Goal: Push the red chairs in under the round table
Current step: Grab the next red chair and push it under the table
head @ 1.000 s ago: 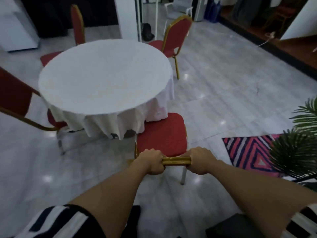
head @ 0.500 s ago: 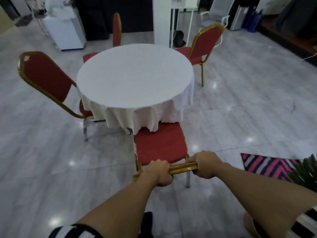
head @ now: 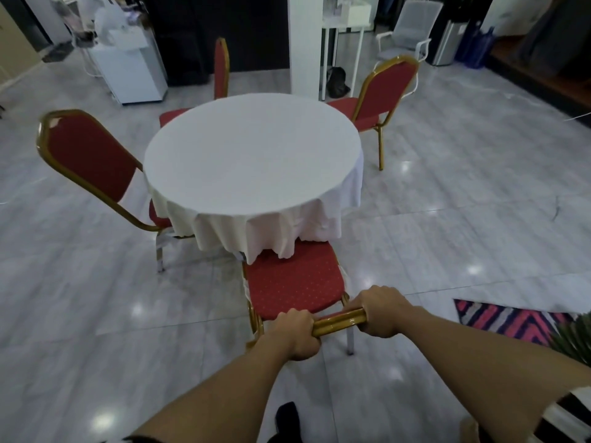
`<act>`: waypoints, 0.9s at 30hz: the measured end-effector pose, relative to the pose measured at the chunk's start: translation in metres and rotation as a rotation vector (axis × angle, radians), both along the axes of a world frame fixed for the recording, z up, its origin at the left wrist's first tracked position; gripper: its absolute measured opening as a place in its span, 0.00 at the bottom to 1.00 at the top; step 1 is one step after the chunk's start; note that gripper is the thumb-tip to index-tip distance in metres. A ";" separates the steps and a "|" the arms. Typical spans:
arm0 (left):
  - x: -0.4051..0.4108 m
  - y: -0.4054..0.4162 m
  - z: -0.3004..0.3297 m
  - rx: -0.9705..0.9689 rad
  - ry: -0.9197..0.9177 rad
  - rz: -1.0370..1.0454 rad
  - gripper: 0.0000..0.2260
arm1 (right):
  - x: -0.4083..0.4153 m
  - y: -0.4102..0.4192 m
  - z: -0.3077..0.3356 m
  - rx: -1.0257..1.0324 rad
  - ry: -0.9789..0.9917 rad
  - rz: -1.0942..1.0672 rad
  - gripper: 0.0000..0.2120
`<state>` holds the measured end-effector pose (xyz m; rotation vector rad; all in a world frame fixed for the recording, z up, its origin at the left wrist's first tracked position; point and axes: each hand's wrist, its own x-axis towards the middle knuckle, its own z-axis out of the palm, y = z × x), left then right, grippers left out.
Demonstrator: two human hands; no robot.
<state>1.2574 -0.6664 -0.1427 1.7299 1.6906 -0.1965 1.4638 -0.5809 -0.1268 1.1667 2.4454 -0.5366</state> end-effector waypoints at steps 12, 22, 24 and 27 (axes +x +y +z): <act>-0.059 0.107 0.005 -0.016 -0.007 0.006 0.08 | -0.058 0.103 -0.003 0.065 0.019 0.001 0.11; -0.072 0.151 0.007 0.000 -0.064 -0.097 0.10 | -0.064 0.158 -0.011 0.063 -0.025 0.066 0.13; -0.071 0.150 0.008 0.043 -0.044 -0.123 0.12 | -0.061 0.160 -0.016 0.061 -0.022 0.063 0.16; -0.071 0.150 0.011 0.037 -0.025 -0.129 0.15 | -0.059 0.164 -0.018 0.024 -0.021 0.073 0.16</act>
